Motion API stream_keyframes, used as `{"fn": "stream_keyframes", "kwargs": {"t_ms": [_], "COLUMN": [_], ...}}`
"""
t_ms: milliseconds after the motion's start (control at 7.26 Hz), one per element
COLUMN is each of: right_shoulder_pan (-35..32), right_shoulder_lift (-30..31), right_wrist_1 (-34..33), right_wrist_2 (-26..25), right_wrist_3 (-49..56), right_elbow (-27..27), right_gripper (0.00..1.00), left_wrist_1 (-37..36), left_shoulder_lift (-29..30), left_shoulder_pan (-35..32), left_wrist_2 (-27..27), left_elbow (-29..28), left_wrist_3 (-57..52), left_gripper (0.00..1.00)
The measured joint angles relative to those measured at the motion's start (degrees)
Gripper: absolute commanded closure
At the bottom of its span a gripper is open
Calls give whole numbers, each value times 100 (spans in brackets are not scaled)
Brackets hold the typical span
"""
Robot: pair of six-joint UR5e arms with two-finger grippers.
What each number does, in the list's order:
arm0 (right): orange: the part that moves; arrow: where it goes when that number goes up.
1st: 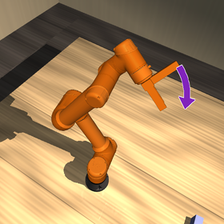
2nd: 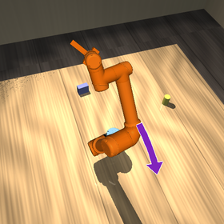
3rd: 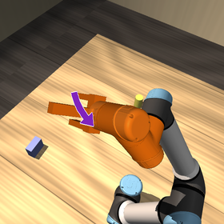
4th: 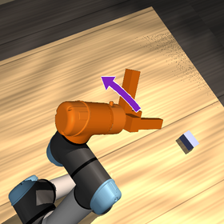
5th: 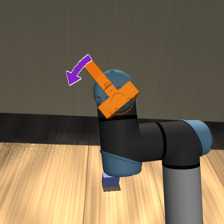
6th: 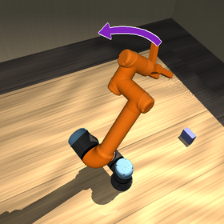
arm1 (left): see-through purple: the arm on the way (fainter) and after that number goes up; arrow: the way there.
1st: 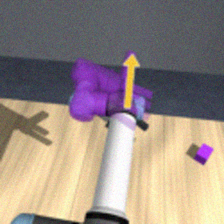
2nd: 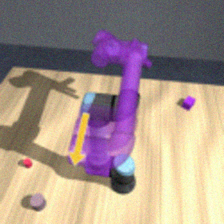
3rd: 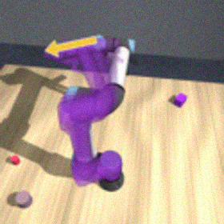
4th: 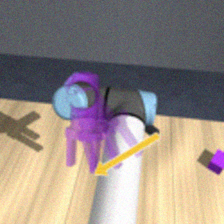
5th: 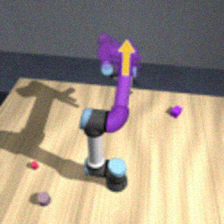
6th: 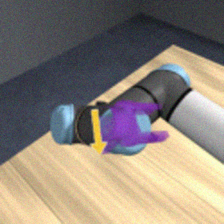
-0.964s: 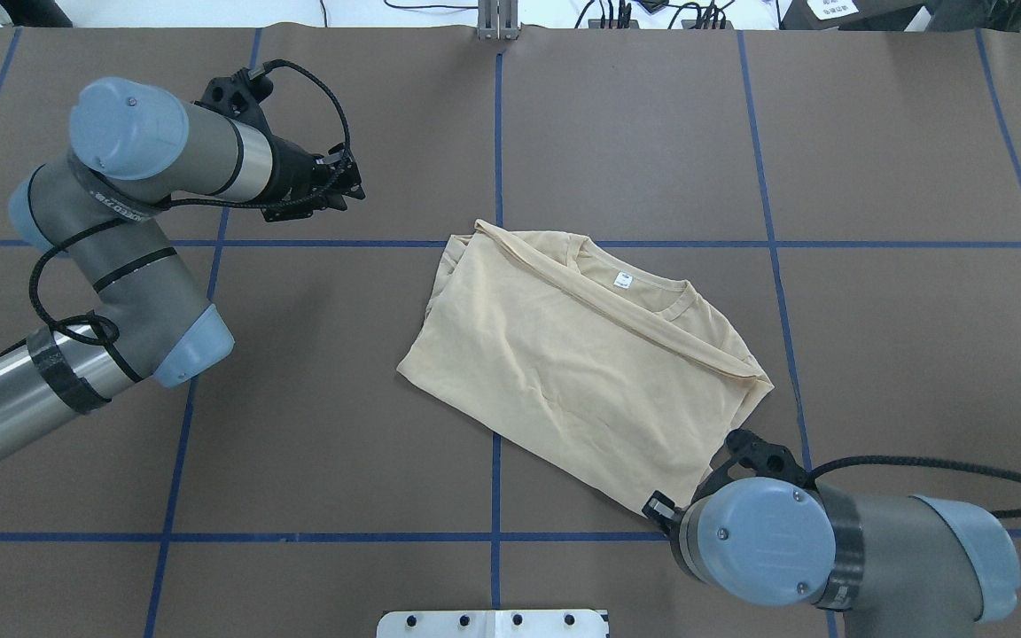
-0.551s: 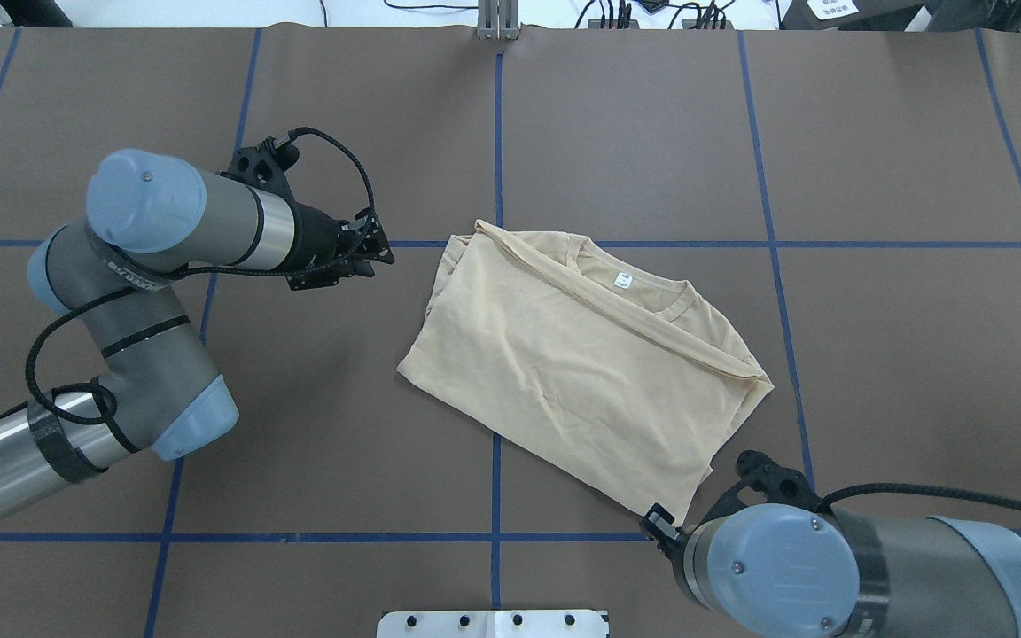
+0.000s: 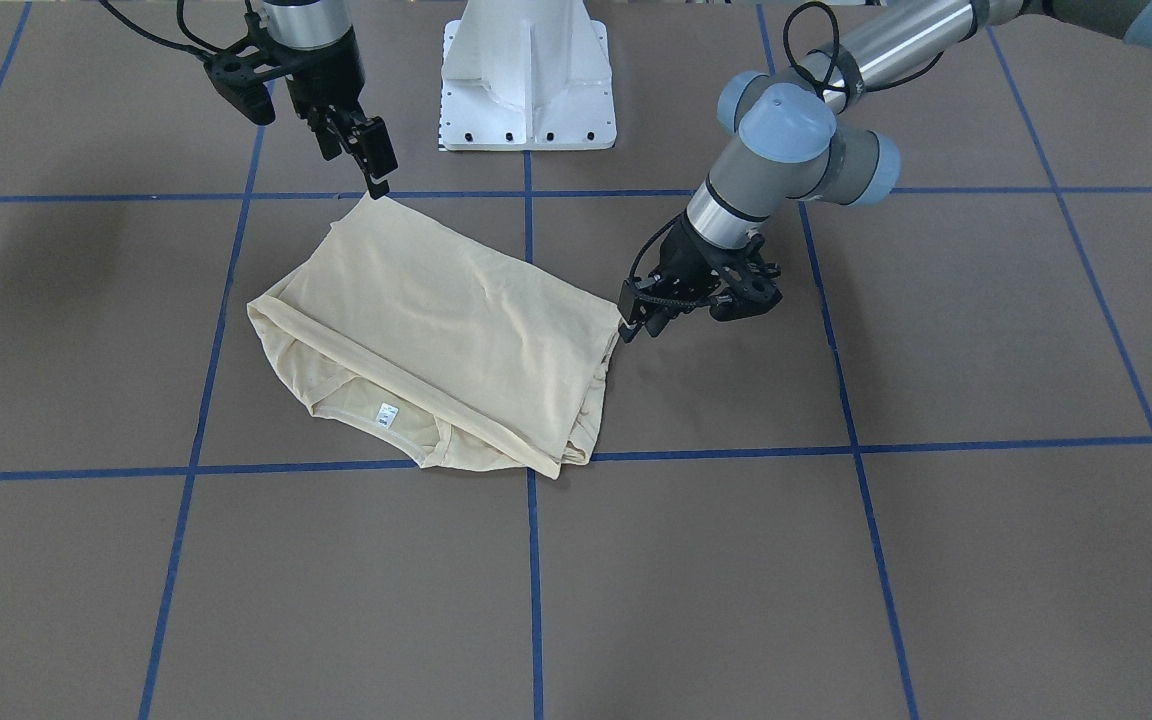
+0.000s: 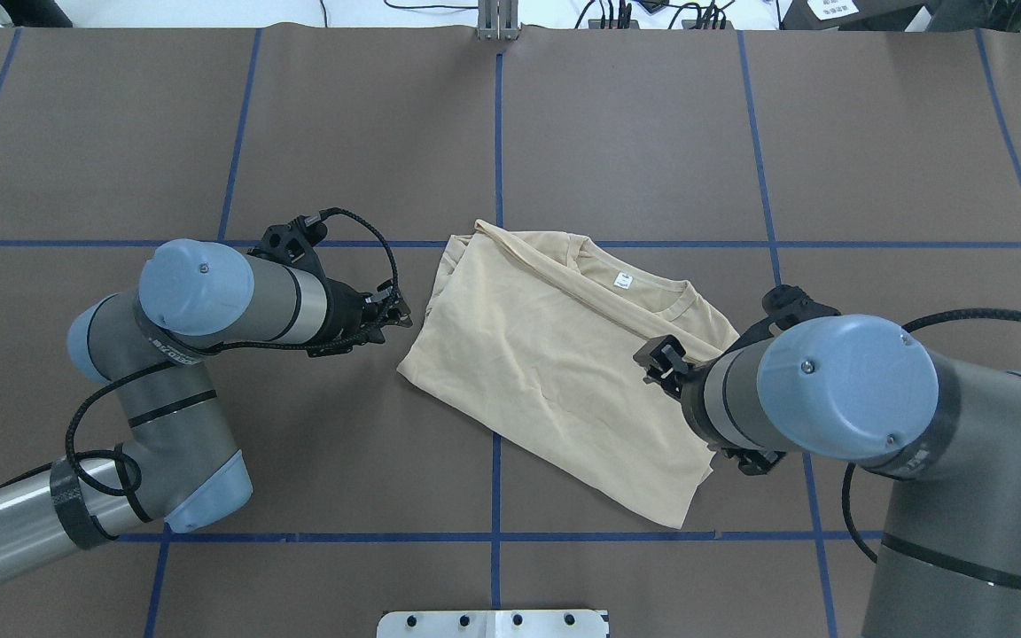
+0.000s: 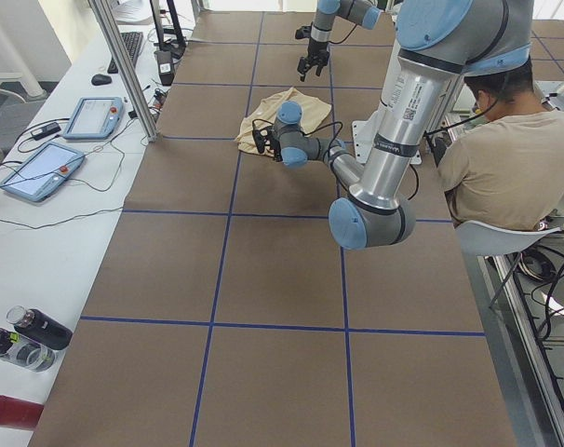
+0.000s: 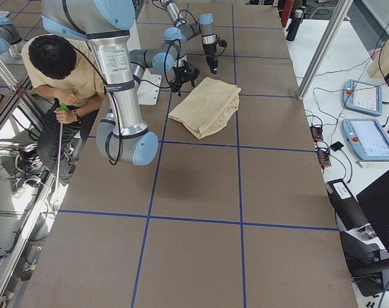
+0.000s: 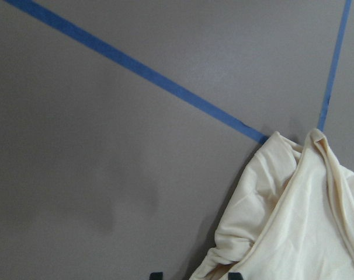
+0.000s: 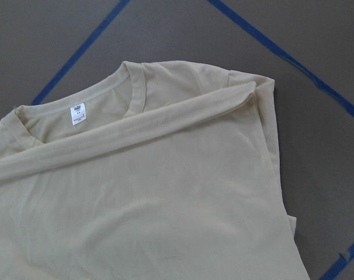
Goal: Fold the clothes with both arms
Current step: 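Grasp the shirt's two side edges with the left and right grippers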
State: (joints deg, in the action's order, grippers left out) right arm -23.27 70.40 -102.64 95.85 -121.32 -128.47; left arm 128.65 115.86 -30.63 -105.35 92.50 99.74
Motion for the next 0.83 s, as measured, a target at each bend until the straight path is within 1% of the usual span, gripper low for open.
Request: {"fn": "stream_keyframes", "kwargs": {"t_ms": [275, 689, 826], "right_shoulder_pan": [-204, -287, -293], "right_shoulder_lift": [-154, -228, -231], "right_wrist_1": [27, 33, 32], "right_wrist_2": [42, 104, 113], "right_wrist_3": [225, 274, 275], "right_elbow": [243, 322, 325], "right_gripper": [0, 0, 0], "left_wrist_1": [-194, -292, -298], "left_shoulder_lift": [18, 50, 44], "left_shoulder_pan": [124, 268, 313], "left_wrist_2": [26, 32, 32], "left_elbow": [0, -6, -9], "left_wrist_3": [32, 37, 37], "left_gripper": [49, 49, 53]}}
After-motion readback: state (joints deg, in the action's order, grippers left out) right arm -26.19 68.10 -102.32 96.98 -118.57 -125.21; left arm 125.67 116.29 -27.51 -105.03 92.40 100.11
